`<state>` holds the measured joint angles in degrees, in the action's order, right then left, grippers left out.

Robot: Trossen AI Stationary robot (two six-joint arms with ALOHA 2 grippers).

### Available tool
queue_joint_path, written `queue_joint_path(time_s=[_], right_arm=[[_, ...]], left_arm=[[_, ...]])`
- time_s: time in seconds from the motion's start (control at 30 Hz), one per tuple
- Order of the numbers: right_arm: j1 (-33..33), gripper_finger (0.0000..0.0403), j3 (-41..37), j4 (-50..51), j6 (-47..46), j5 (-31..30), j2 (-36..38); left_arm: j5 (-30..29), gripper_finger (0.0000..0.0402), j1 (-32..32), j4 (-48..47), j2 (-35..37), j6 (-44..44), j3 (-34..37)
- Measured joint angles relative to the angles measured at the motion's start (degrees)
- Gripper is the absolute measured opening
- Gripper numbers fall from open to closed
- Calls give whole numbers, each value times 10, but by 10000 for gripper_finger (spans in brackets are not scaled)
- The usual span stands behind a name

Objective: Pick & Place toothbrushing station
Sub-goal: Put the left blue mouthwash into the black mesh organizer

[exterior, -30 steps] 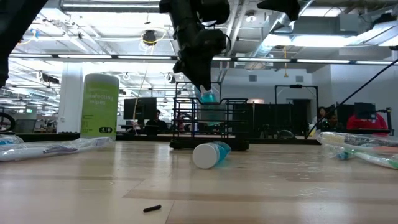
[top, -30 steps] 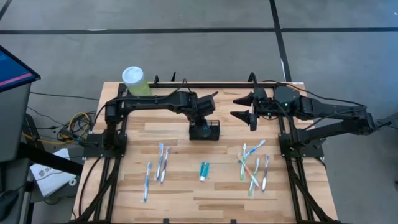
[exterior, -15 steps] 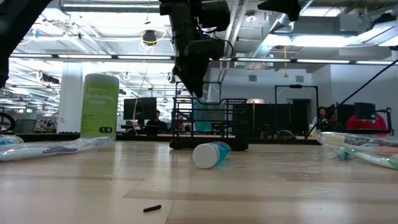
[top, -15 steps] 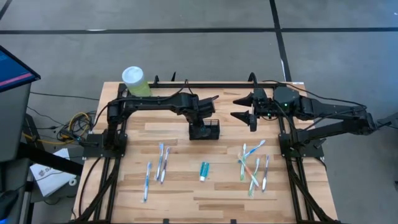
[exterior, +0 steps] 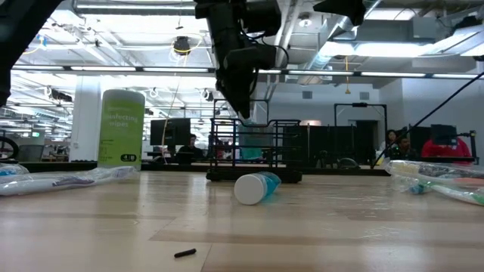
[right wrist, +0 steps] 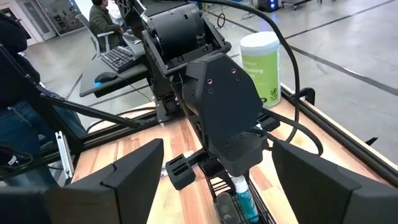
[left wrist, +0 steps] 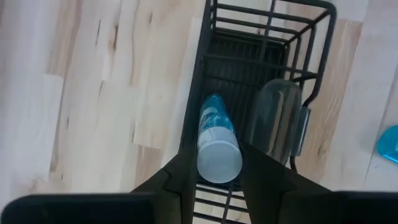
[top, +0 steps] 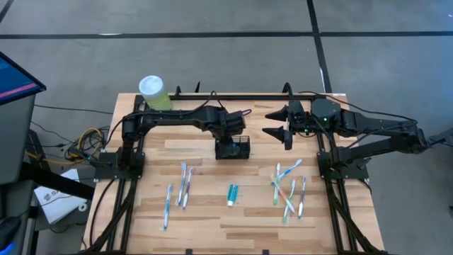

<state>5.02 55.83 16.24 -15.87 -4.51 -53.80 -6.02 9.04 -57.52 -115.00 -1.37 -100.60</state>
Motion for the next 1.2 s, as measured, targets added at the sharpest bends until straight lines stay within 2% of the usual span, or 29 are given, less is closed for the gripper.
queue_joint_path(time_s=[1.2], right_arm=[[0, 292, 0, 0, 0, 0, -23]], left_arm=[[18, 92, 8, -12, -22, 9, 1]])
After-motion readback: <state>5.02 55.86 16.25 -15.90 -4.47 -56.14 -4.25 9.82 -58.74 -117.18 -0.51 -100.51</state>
